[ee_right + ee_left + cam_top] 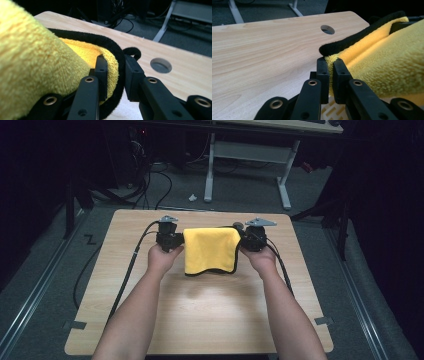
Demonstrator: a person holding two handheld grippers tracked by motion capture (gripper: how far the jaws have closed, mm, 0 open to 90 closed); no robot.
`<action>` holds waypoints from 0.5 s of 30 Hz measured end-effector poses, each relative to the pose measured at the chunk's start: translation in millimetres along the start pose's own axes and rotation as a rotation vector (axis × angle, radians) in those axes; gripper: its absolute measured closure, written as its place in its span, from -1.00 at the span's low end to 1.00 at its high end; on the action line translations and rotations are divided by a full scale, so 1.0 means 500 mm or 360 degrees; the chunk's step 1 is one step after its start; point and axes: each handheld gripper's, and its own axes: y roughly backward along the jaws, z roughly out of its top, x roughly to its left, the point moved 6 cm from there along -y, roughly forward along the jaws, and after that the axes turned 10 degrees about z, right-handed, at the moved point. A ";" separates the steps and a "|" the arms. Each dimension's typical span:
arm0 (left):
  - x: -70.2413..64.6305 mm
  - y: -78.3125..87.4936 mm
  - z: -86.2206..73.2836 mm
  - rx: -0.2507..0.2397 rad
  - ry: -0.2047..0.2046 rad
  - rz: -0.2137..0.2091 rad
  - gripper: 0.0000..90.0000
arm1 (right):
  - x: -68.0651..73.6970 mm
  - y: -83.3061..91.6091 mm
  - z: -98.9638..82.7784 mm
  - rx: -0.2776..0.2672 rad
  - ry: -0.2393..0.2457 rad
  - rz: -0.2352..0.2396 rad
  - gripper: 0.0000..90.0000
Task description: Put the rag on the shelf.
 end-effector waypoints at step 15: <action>0.004 0.006 -0.012 0.0049 0.0026 0.0010 0.72 | -0.017 0.002 -0.008 0.0033 -0.0096 -0.0036 0.33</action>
